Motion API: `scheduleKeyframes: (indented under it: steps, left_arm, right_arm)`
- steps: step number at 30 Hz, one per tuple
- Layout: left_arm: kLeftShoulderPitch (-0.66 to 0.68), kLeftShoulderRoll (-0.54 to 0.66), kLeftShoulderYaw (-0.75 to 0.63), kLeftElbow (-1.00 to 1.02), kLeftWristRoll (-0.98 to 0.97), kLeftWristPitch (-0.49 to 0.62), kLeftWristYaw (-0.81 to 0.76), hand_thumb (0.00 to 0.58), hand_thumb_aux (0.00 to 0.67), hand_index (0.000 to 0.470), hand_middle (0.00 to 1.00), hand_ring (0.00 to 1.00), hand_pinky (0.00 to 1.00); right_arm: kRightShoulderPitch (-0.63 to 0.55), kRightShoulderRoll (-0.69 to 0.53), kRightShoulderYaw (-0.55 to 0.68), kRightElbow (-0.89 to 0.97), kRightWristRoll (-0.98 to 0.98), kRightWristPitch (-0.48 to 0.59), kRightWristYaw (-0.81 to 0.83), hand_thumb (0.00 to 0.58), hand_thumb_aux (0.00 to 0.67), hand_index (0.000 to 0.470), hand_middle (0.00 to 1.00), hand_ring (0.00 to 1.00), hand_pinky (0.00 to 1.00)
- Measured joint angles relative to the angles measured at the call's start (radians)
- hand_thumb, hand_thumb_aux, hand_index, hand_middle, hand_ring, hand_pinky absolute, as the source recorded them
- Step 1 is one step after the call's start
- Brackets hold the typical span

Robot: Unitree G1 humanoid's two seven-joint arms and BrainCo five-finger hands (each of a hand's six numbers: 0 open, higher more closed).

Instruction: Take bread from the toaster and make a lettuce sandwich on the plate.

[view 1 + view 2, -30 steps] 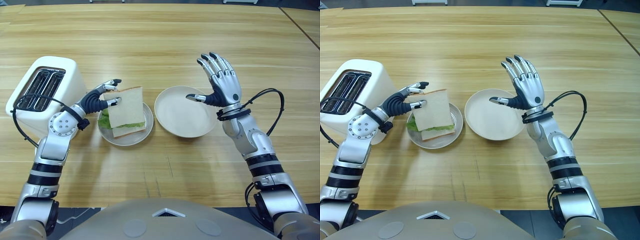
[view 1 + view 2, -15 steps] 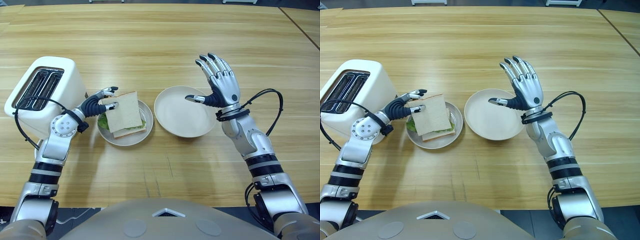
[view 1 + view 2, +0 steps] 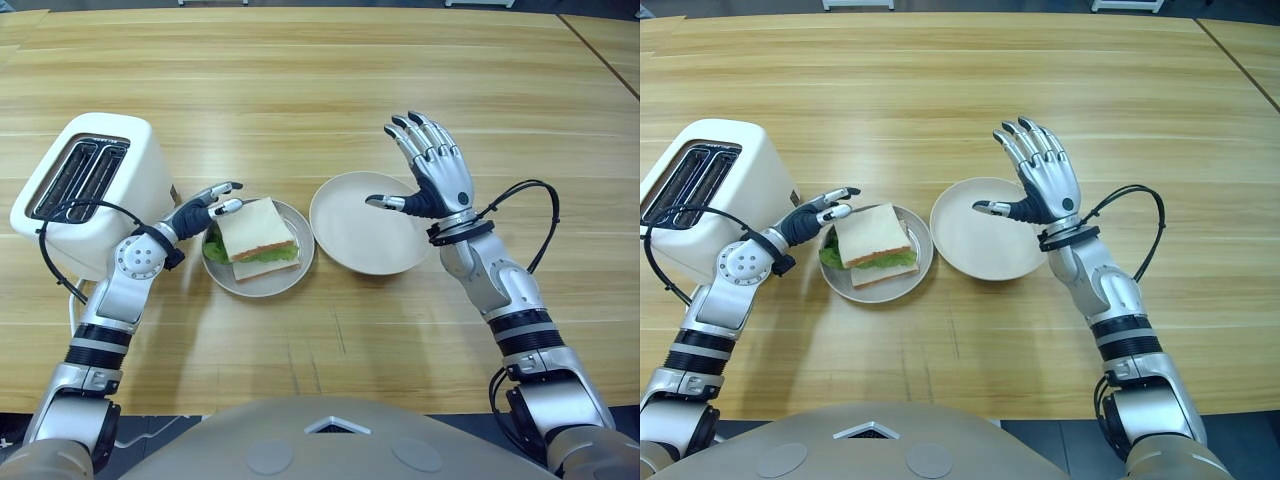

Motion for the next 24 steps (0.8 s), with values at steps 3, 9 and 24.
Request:
scheduleKeyframes:
  steps: [3, 9, 24]
  left_arm:
    - [0.001, -0.001, -0.004, -0.014, 0.005, -0.009, 0.002, 0.000, 0.000, 0.000, 0.00, 0.00, 0.00]
    - [0.012, -0.015, 0.012, -0.129, 0.021, -0.017, 0.057, 0.000, 0.000, 0.000, 0.00, 0.00, 0.00]
    - [0.412, 0.059, 0.107, -0.773, -0.315, -0.193, -0.050, 0.580, 0.670, 0.470, 1.00, 1.00, 1.00]
  right_arm:
    - [0.000, 0.005, 0.002, 0.000, 0.000, -0.001, 0.000, 0.000, 0.000, 0.000, 0.00, 0.00, 0.00]
    - [0.000, 0.011, 0.011, 0.000, 0.000, -0.006, 0.001, 0.000, 0.000, 0.000, 0.00, 0.00, 0.00]
    - [0.199, 0.067, 0.189, -0.328, 0.317, -0.147, 0.405, 0.580, 0.670, 0.470, 1.00, 1.00, 1.00]
